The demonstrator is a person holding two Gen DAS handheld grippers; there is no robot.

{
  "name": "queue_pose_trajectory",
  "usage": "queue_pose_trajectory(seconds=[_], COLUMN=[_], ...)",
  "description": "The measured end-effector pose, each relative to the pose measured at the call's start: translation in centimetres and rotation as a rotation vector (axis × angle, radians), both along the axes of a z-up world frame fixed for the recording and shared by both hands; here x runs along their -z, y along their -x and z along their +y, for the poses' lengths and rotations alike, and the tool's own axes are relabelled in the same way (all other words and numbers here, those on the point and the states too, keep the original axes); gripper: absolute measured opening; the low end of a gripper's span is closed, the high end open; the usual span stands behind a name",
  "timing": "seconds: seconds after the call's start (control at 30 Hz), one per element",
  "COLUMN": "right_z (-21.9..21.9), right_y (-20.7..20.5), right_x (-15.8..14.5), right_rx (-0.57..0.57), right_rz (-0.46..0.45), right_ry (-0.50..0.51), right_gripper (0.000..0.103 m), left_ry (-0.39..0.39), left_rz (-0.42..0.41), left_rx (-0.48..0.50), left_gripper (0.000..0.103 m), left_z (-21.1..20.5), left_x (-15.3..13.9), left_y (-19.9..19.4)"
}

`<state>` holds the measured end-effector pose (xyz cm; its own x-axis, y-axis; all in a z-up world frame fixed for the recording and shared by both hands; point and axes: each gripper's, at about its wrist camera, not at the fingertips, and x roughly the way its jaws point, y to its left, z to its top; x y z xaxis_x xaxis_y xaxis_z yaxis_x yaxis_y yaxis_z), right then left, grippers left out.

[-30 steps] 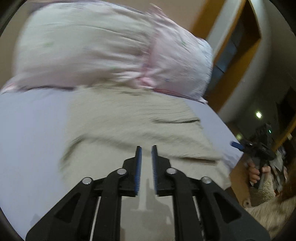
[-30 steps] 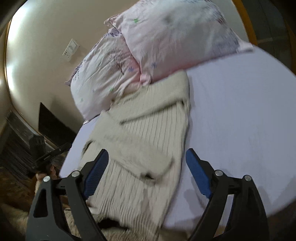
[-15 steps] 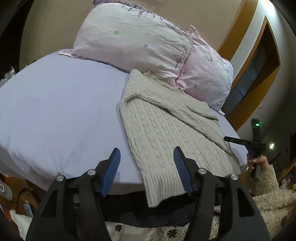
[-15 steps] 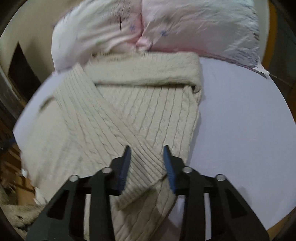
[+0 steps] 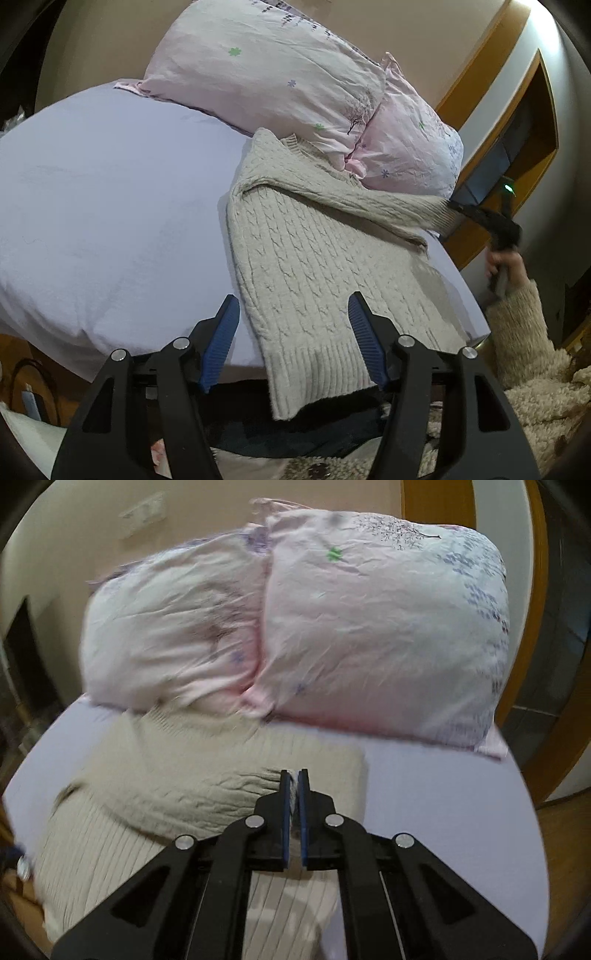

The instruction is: Fold small clothes

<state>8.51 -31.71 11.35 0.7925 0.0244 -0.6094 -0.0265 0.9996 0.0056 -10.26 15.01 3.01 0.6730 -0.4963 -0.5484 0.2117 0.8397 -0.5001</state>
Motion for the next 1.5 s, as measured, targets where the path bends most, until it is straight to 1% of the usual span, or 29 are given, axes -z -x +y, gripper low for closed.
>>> queue_pose_trajectory(seconds=[0.03,0.1,0.2,0.23,0.27,0.33,0.4,0.43,0.53,0.63,0.67,0.7,0.73,0.77,0.8,0.83,0.87,0.93,0.97,1.03,1.1,1.2,1.27,1.3,1.33,1.37,1.4,1.47,1.5], right_z=[-0.3,-1.0,-1.8,-2.3,-2.9,-4.1,-4.7,-4.7,-4.9,-5.3,-5.3,-5.3,-5.1,-4.6,-4.0,-3.0,-1.8,2.6,4.3,9.1,13.8,18.7,20.6,21.6,22.2,22.4,23.2,24.4,24.7], right_y=[-1.7,-5.5,-7.8,-7.9,-7.5,-5.8,-4.3,-3.9,-5.4,-8.1,-8.7,-8.5,-8.1,-7.3,-6.9,-6.7,-6.8,-7.8,-8.2,-9.7,-11.3,-13.4,-14.3,-15.1,-15.6,-15.7,-15.4,-15.3,-15.5], right_x=[0.4,2.8,6.3,6.7,6.6,4.9,3.3,2.8,3.2,6.2,7.0,6.9,6.3,5.1,4.3,3.6,3.1,2.7,2.9,3.7,5.0,6.7,7.6,8.3,8.9,9.1,9.0,8.4,8.0], right_rx=[0.022,0.098,0.167,0.187,0.213,0.219,0.225,0.228,0.261,0.269,0.299,0.32,0.338,0.343,0.316,0.26,0.19,-0.023,-0.08,-0.224,-0.33,-0.39,-0.393,-0.4,-0.402,-0.402,-0.42,-0.427,-0.42], right_rz=[0.024,0.143,0.279,0.29,0.284,0.226,0.186,0.174,0.201,0.291,0.308,0.292,0.249,0.17,0.126,0.098,0.091,0.12,0.135,0.198,0.268,0.332,0.365,0.397,0.424,0.425,0.405,0.377,0.357], right_ry=[0.006,0.006,-0.029,-0.051,-0.09,-0.209,-0.287,-0.302,-0.278,-0.286,-0.253,-0.237,-0.223,-0.202,-0.196,-0.202,-0.211,-0.212,-0.199,-0.169,-0.134,-0.077,-0.048,-0.038,-0.033,-0.023,0.004,0.024,0.009], right_gripper=[0.004,0.004,0.004,0.004,0.004,0.004,0.004,0.004,0.004,0.006,0.009,0.018,0.023,0.026,0.034,0.037,0.037,0.034,0.033,0.029,0.026,0.026,0.027,0.026,0.018,0.012,0.006,0.005,0.005], left_ry=[0.004,0.004,0.007,0.01,0.013,0.014,0.015,0.019,0.027,0.022,0.02,0.02,0.022,0.027,0.033,0.037,0.042,0.047,0.048,0.048,0.035,0.023,0.039,0.047,0.052,0.059,0.066,0.084,0.092], left_rz=[0.004,0.009,0.016,0.018,0.021,0.021,0.012,0.007,0.0,0.0,-0.004,-0.008,-0.013,-0.015,-0.015,-0.014,-0.015,-0.026,-0.03,-0.04,-0.048,-0.06,-0.055,-0.053,-0.052,-0.049,-0.047,-0.041,-0.036], left_rx=[-0.008,-0.016,-0.023,-0.026,-0.028,-0.026,-0.018,-0.013,0.001,0.01,0.009,0.007,0.003,-0.004,-0.007,-0.009,-0.009,-0.002,0.004,0.022,0.038,0.038,0.026,0.018,0.009,-0.002,-0.008,-0.02,-0.024], left_gripper=[0.062,0.062,0.063,0.063,0.063,0.063,0.063,0.063,0.064,0.064,0.064,0.064,0.064,0.065,0.066,0.066,0.066,0.066,0.066,0.066,0.067,0.068,0.069,0.069,0.069,0.069,0.069,0.069,0.069], left_z=[-0.1,-0.1,0.0,0.0,0.2,0.2,0.2,0.1,-0.3,-0.7,-0.7,-0.6,-0.4,-0.2,-0.1,-0.1,0.0,-0.4,-0.6,-1.2,-1.8,-1.9,-1.3,-1.0,-0.6,-0.1,0.3,0.8,1.0], left_x=[0.1,0.3,0.7,0.7,0.7,0.7,0.6,0.6,0.6,0.7,0.7,0.7,0.6,0.6,0.6,0.6,0.5,0.2,0.1,0.0,-0.1,0.0,0.2,0.3,0.4,0.6,0.7,1.0,1.1], left_y=[0.1,0.3,0.5,0.5,0.4,0.2,0.0,-0.1,-0.6,-0.6,-0.3,-0.1,0.1,0.3,0.2,0.1,-0.1,-0.5,-0.7,-0.8,-0.7,-0.2,0.0,0.2,0.3,0.3,0.3,0.2,0.1])
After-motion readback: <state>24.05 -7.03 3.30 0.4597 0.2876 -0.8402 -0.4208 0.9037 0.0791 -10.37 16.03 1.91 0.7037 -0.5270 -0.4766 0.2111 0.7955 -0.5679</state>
